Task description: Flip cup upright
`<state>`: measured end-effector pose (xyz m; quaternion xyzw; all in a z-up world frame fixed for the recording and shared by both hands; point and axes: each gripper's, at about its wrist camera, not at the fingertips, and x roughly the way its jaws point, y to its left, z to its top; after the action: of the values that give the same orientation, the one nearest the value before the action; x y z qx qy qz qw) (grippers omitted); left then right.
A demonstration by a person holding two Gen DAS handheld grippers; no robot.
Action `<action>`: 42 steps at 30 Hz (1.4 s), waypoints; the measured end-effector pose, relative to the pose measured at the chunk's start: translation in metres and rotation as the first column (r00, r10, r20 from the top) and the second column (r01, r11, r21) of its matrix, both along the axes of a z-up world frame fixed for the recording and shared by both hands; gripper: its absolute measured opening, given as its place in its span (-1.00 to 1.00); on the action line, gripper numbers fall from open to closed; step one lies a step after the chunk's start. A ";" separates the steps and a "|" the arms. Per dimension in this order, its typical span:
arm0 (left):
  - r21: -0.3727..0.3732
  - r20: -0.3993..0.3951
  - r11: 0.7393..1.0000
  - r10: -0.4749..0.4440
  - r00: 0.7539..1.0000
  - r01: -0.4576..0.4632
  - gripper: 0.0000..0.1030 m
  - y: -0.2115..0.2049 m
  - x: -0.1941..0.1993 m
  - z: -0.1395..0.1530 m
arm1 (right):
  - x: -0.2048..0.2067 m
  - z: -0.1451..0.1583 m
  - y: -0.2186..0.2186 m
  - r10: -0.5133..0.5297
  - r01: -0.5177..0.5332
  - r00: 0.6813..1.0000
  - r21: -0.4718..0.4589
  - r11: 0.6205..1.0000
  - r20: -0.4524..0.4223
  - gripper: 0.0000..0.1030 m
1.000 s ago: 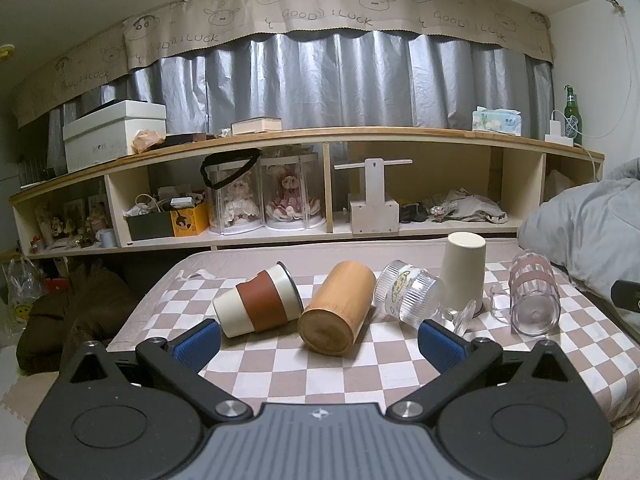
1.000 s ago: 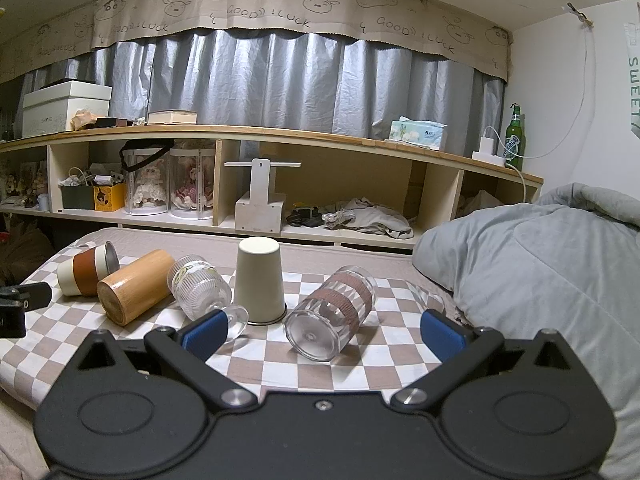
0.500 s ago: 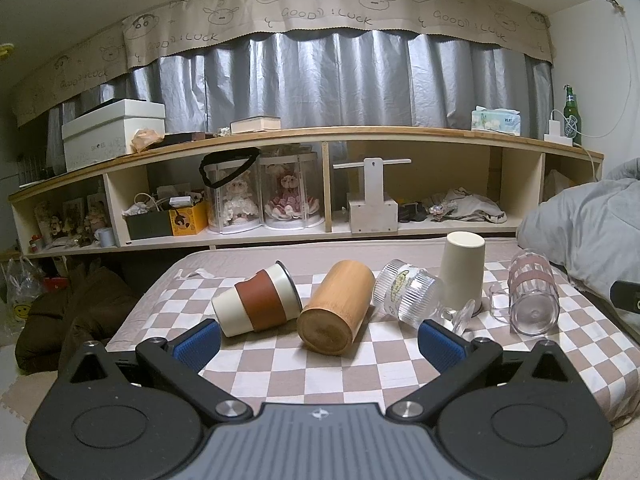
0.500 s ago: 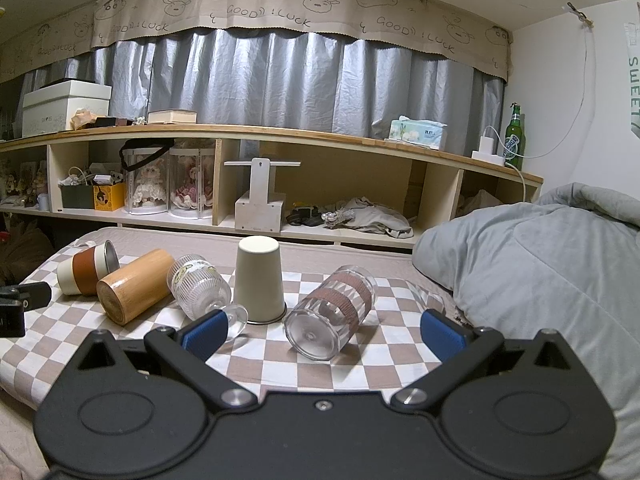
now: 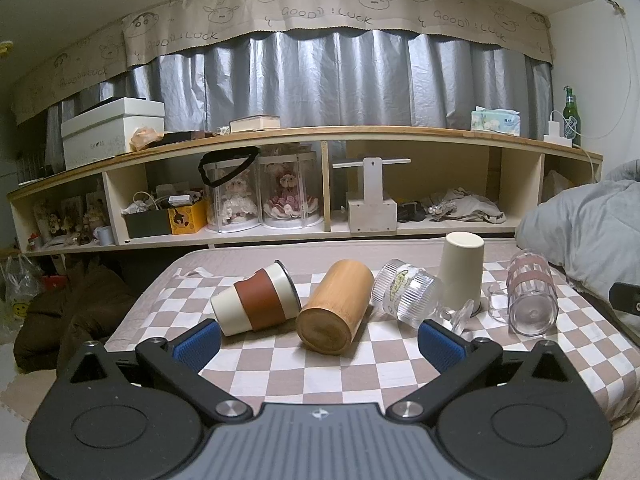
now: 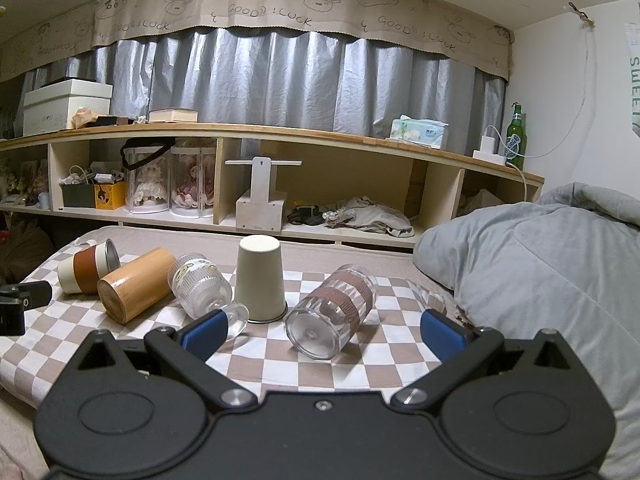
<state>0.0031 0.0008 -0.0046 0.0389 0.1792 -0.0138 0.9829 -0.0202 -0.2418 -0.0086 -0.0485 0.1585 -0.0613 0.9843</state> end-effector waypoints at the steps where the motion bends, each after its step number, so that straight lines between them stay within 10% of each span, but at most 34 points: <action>1: 0.000 0.000 1.000 -0.001 1.000 0.001 1.00 -0.001 0.000 0.000 | 0.000 0.000 0.000 0.000 0.000 1.000 0.001 1.000 0.000 1.00; 42: -0.006 -0.019 0.999 -0.050 0.999 0.050 1.00 -0.009 -0.002 -0.003 | 0.005 -0.001 0.000 -0.002 0.002 1.000 0.023 1.000 -0.019 1.00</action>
<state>0.0011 -0.0079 -0.0078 0.0405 0.1876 -0.0391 0.9806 -0.0153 -0.2417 -0.0093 -0.0375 0.1684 -0.0600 0.9832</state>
